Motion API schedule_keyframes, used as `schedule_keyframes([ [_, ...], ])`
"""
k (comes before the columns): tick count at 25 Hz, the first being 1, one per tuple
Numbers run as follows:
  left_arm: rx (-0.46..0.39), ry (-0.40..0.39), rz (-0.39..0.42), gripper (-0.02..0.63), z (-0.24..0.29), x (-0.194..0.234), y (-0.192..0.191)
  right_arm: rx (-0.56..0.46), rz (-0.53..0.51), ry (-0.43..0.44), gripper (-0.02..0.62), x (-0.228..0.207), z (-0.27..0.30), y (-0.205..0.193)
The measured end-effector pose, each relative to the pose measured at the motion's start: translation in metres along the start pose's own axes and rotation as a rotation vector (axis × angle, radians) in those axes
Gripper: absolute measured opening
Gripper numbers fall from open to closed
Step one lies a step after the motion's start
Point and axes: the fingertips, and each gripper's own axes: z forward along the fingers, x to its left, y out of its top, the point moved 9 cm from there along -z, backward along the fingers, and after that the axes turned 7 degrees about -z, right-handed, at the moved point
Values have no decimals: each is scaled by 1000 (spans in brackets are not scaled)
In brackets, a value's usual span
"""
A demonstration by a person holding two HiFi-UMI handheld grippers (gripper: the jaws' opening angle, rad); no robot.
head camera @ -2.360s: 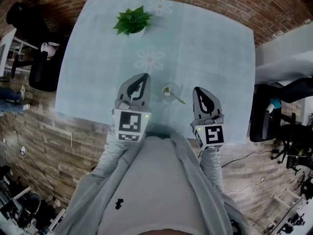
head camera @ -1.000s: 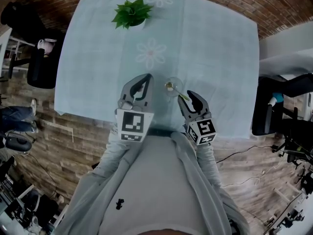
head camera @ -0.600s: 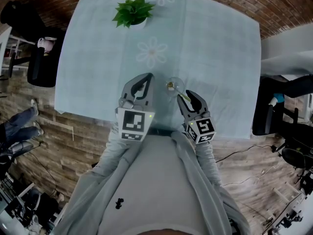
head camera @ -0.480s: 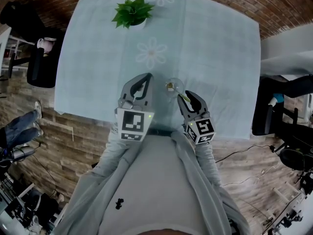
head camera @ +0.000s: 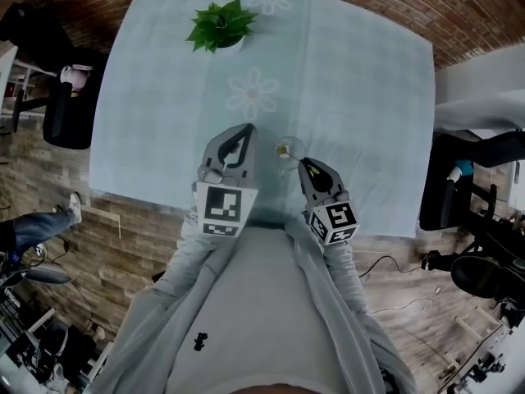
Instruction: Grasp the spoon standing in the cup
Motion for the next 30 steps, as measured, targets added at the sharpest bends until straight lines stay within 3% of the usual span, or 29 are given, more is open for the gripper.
schedule_keyframes([
  [9, -4, -2, 0, 18, 0, 1, 2, 2, 61, 13, 33, -12, -2, 10],
  [30, -69, 27, 2, 18, -9, -4, 17, -147, 0, 17, 18, -16, -41, 62],
])
